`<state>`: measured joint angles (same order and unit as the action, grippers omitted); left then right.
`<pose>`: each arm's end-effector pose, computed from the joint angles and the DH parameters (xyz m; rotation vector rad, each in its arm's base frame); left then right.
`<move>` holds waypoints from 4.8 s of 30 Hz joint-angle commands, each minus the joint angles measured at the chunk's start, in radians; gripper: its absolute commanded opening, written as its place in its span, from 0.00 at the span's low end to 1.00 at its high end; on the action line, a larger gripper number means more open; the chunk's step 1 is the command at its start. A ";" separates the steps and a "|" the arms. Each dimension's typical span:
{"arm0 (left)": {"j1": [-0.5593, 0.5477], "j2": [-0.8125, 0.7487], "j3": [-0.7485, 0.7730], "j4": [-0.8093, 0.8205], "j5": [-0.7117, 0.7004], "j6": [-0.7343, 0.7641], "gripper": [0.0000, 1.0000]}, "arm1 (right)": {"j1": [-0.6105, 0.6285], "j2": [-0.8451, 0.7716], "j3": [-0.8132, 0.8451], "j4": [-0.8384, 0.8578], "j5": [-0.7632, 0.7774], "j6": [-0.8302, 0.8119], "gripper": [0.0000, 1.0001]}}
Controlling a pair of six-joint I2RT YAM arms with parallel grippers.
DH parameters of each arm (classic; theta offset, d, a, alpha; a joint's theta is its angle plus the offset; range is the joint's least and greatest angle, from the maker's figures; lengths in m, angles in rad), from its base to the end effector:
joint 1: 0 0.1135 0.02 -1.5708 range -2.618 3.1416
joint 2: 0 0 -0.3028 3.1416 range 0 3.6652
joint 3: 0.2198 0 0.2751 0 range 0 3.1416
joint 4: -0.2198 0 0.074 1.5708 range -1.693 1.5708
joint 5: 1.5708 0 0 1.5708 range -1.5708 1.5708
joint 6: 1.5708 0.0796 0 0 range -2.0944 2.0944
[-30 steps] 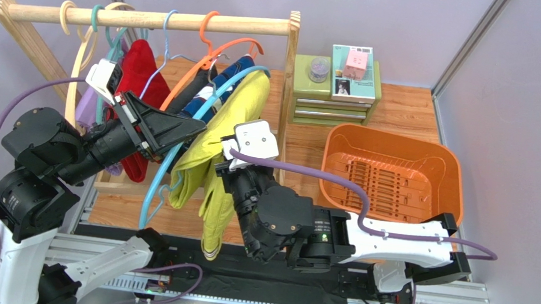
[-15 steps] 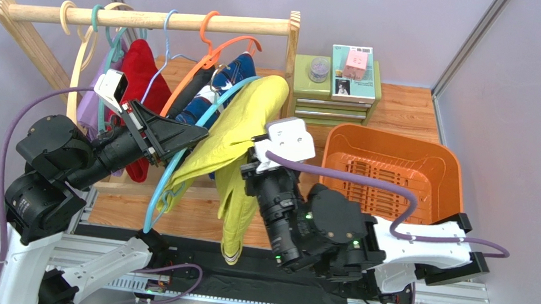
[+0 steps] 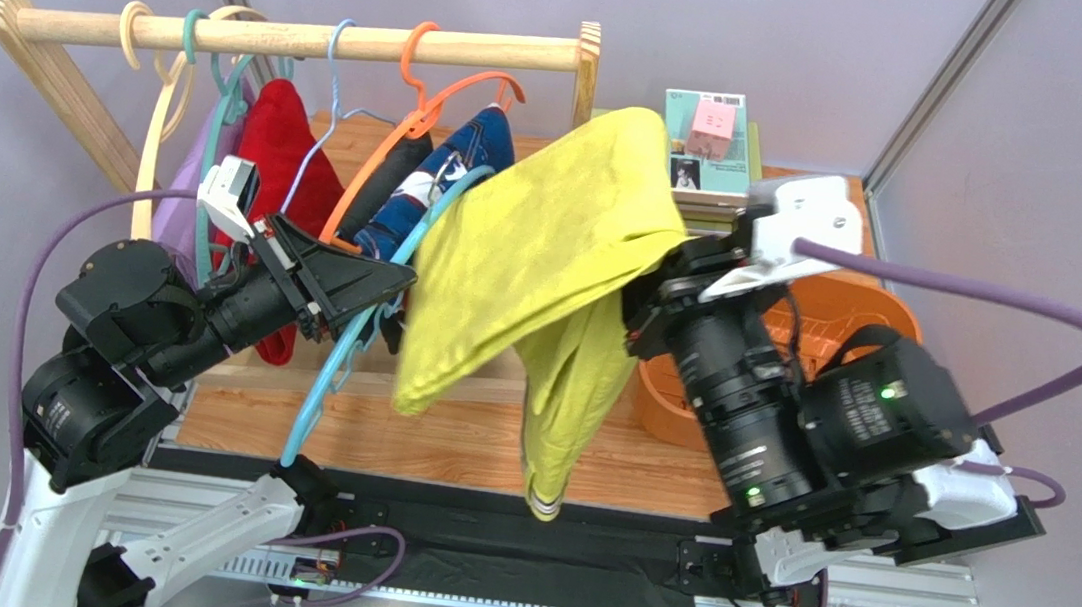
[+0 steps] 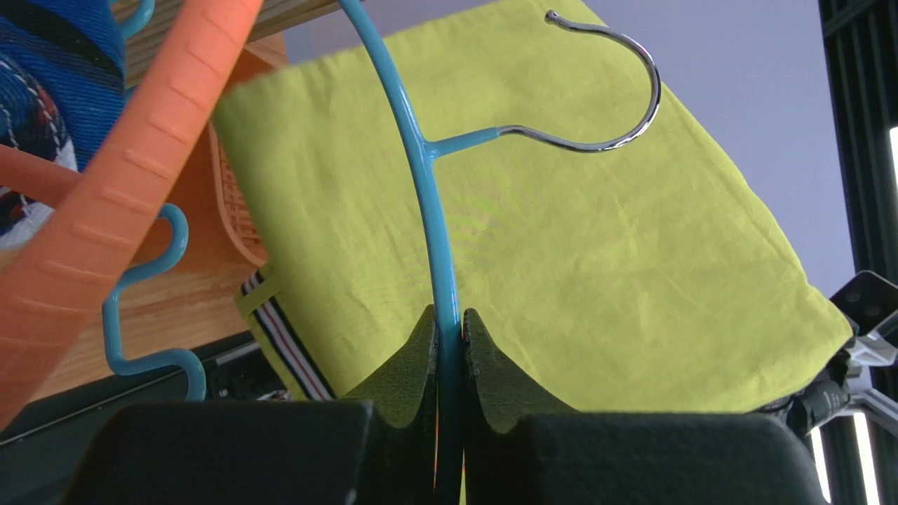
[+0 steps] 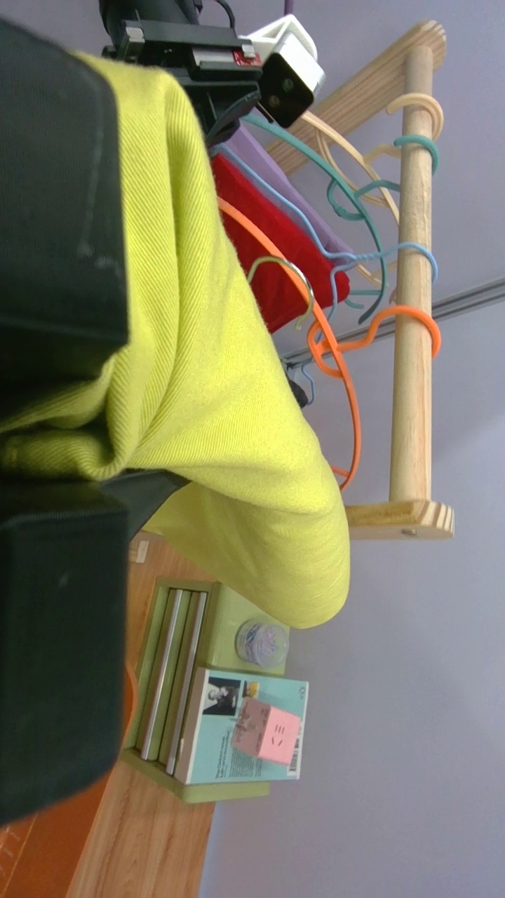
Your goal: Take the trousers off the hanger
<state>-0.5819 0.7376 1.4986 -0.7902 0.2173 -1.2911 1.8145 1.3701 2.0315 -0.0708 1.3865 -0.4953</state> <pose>0.0746 -0.0696 0.5413 -0.4583 1.8021 -1.5661 0.0257 0.2210 0.6718 -0.2285 1.4630 0.3937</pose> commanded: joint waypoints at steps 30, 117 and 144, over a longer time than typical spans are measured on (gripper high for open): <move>0.002 0.103 0.193 -0.004 0.105 0.136 0.00 | -0.197 -0.155 -0.352 -0.390 0.112 0.552 0.00; 0.002 0.112 0.246 -0.038 0.154 0.165 0.00 | -1.414 0.362 -0.217 -1.061 -0.755 0.952 0.00; 0.002 0.123 0.154 0.106 0.240 0.122 0.00 | -1.514 0.159 -0.200 -1.269 -0.854 0.962 0.91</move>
<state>-0.5819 0.8551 1.6661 -0.7898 0.4068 -1.1515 0.2852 1.5852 1.7412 -1.2465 0.5285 0.4965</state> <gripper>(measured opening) 0.116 0.887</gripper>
